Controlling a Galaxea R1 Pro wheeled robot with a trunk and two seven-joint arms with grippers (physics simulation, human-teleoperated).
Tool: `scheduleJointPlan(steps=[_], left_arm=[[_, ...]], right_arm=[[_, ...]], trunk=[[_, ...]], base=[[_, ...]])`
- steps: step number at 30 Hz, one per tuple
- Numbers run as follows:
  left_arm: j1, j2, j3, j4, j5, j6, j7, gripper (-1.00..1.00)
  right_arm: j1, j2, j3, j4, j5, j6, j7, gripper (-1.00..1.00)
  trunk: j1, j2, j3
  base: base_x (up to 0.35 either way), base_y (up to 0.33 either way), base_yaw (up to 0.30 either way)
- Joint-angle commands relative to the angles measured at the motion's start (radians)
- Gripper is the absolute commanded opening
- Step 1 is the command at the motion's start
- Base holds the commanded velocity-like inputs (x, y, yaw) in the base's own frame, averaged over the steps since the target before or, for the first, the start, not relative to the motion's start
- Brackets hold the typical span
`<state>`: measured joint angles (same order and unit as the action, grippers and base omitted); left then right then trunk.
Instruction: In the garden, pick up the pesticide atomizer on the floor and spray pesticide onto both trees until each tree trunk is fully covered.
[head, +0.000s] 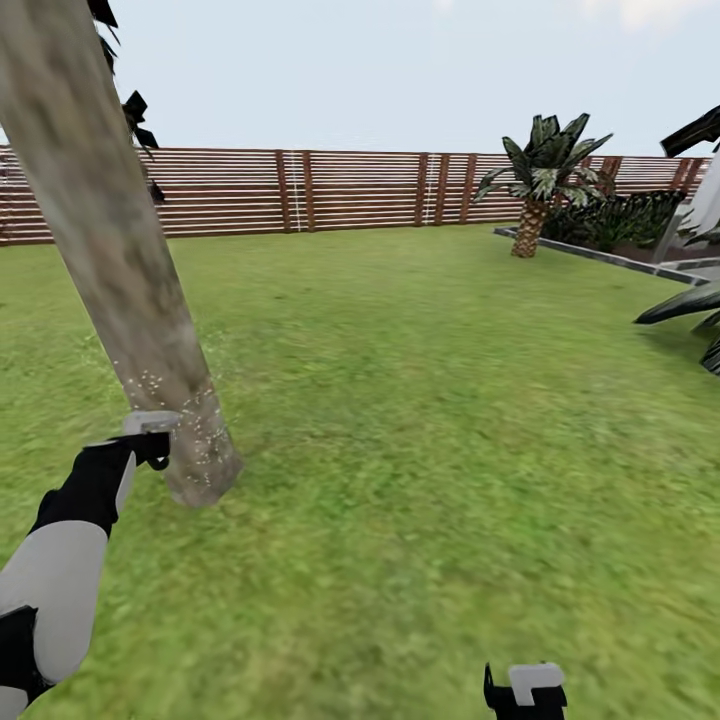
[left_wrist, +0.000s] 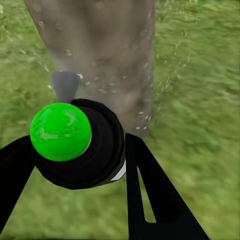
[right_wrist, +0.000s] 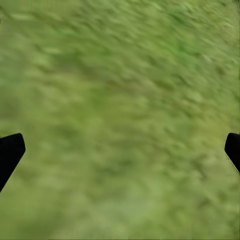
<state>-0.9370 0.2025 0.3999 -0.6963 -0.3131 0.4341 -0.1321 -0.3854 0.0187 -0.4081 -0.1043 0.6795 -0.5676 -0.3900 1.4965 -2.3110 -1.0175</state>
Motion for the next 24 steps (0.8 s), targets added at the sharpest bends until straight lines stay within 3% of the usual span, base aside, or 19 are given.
scheduleJointPlan(steps=[1, 5, 19, 23, 24], left_arm=[[0.0, -0.001, 0.0, 0.0, 0.0, 0.0, 0.0, -1.0], [0.0, -0.003, 0.0, -0.001, 0.0, 0.0, 0.0, -1.0], [0.005, -0.004, -0.001, 0.001, -0.003, 0.0, 0.0, -1.0], [0.021, 0.001, 0.0, 0.007, -0.003, -0.009, 0.001, -1.0], [0.049, 0.004, 0.004, 0.014, 0.0, -0.015, 0.0, -1.0]], right_arm=[[0.0, 0.0, 0.0, 0.0, 0.0, 0.0, 0.0, 1.0], [0.0, 0.001, 0.0, 0.0, 0.0, 0.0, 0.0, 1.0], [0.0, 0.0, 0.0, 0.0, 0.0, 0.0, 0.0, 1.0], [0.0, 0.001, 0.0, 0.0, 0.0, 0.0, 0.0, 1.0], [0.0, 0.001, 0.0, 0.0, 0.0, 0.0, 0.0, 1.0]], trunk=[[0.0, 0.0, 0.0], [0.0, 0.0, 0.0], [0.0, 0.0, 0.0], [0.0, 0.0, 0.0], [0.0, 0.0, 0.0]], base=[[0.152, -0.269, 0.277], [0.126, -0.269, 0.226], [0.172, -0.245, 0.02], [0.202, -0.23, 0.2], [0.09, -0.252, 0.046]])
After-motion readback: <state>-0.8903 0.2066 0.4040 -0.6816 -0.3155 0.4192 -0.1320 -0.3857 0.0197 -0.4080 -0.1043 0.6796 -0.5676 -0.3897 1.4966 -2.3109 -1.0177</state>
